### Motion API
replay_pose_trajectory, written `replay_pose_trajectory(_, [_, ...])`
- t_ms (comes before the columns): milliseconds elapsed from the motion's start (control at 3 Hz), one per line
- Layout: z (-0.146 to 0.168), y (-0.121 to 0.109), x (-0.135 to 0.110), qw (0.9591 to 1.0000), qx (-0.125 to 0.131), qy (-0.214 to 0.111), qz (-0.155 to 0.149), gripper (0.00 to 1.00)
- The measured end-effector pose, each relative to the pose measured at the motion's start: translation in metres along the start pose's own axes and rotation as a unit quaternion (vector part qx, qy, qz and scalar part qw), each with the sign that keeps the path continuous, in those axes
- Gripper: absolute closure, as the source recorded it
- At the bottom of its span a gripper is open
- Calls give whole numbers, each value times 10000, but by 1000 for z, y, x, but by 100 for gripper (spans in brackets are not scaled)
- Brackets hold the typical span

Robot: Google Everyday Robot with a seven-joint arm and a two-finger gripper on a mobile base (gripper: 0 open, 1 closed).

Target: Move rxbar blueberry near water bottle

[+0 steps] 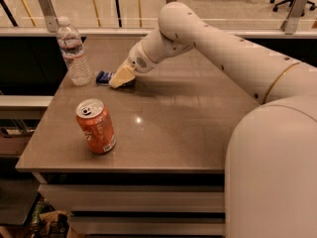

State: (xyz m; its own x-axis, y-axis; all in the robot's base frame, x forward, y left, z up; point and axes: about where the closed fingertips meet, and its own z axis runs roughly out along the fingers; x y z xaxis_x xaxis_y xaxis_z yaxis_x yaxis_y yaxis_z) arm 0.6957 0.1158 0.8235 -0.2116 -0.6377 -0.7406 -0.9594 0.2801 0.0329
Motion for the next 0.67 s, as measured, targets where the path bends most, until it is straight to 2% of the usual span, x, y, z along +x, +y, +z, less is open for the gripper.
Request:
replay_pose_trajectory(333, [2, 1, 0, 10000, -20, 6, -1, 0])
replay_pose_trajectory(667, [2, 1, 0, 10000, -21, 7, -1, 0])
